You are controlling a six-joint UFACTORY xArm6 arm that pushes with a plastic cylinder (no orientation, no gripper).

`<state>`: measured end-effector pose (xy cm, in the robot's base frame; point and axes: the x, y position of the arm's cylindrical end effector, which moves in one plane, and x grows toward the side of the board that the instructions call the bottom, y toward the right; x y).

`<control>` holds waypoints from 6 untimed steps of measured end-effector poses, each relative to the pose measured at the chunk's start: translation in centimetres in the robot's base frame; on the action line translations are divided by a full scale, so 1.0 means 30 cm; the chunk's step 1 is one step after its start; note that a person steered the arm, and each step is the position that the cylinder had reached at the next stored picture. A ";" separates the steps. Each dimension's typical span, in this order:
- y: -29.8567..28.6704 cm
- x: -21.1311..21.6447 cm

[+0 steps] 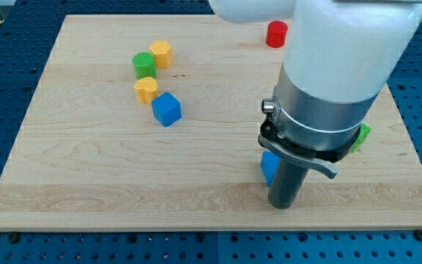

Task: Push the blue triangle towards the blue cube

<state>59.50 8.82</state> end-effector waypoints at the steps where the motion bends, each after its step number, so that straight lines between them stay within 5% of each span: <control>1: 0.051 0.003; 6: 0.006 -0.072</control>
<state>57.35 8.99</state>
